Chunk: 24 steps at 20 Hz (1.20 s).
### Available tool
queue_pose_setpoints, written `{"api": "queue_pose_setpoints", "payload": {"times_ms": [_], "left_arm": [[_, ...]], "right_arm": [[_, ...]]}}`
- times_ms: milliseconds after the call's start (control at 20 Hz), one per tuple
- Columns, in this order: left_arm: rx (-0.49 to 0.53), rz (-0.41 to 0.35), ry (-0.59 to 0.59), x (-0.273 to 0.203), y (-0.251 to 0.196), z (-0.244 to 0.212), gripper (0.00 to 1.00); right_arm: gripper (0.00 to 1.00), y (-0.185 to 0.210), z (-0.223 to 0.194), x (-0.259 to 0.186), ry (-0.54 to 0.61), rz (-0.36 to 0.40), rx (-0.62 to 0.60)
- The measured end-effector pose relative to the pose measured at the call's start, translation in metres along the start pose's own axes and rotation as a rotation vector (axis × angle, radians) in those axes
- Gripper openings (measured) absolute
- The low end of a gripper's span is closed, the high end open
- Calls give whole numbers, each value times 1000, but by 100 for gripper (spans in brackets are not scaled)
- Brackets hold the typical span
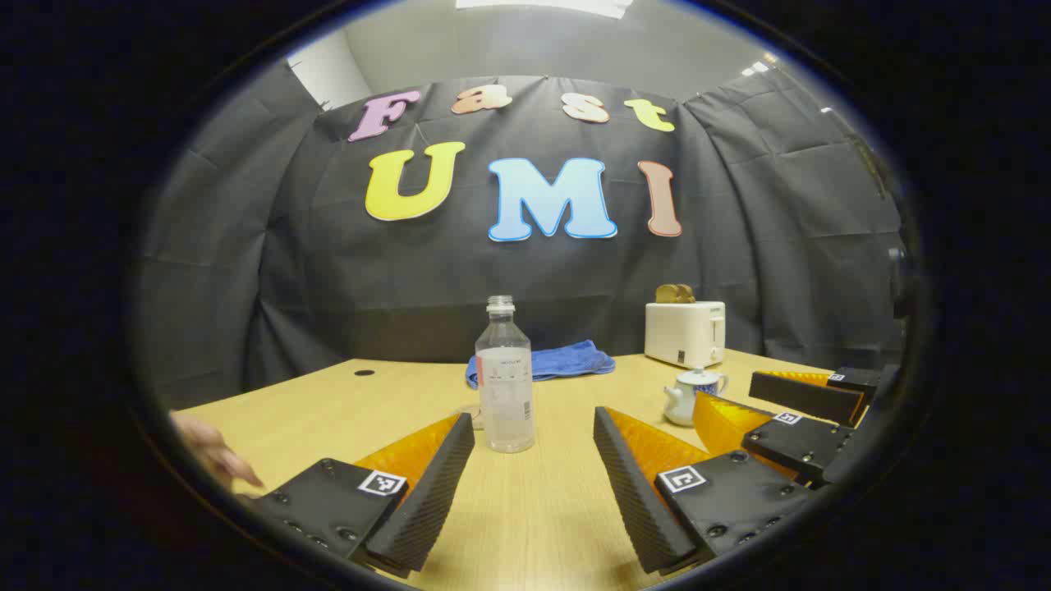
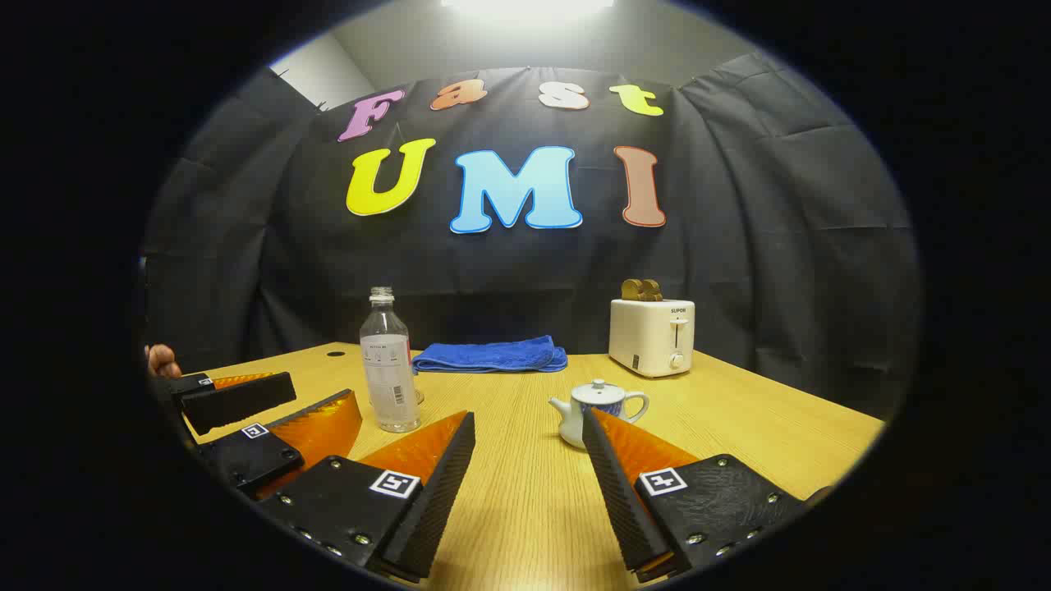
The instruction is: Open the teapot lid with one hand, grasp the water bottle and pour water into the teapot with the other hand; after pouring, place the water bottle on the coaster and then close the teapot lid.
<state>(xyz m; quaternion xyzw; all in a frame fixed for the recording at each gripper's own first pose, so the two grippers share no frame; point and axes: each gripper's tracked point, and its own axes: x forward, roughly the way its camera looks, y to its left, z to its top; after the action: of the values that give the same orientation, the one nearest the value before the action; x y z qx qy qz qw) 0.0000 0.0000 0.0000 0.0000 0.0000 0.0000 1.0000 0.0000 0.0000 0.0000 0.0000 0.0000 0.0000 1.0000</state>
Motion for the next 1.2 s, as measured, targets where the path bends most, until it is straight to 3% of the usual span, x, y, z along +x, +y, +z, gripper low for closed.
{"api": "queue_pose_setpoints", "payload": {"times_ms": [600,650,750,1000,1200], "left_arm": [[-1,-17,2,-2,0,0,100],[-1,-4,-6,0,1,2,100],[3,107,0,1,17,0,100],[1,56,4,5,5,1,100],[0,50,2,10,4,2,100]], "right_arm": [[82,1,0,-1,1,-8,1],[82,-1,1,-1,1,-19,4],[82,-19,-3,-1,6,-102,18],[82,-6,1,0,0,-29,6],[82,-15,1,7,2,-26,12]]}}
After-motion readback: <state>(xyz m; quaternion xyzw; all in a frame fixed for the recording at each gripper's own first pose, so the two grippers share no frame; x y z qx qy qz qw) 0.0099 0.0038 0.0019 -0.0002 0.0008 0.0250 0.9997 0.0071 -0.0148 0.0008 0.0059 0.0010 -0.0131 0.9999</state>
